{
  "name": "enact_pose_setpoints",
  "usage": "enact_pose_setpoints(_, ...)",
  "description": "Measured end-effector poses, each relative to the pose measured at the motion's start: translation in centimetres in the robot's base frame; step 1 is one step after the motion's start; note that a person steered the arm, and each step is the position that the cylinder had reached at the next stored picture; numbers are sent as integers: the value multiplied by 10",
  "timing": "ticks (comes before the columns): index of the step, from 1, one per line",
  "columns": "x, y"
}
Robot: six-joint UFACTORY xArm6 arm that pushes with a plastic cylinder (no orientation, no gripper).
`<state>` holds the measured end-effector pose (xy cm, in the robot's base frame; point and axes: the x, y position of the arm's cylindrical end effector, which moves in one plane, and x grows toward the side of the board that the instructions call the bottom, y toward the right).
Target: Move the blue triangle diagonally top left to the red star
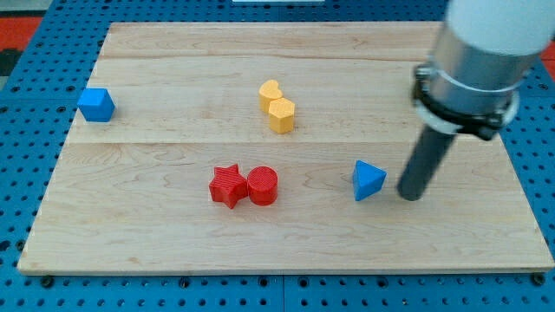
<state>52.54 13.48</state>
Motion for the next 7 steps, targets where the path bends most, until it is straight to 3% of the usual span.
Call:
enact_pose_setpoints(2,-50,-109)
enact_pose_setpoints(5,-68,-83)
enact_pose_setpoints(7,-82,-226)
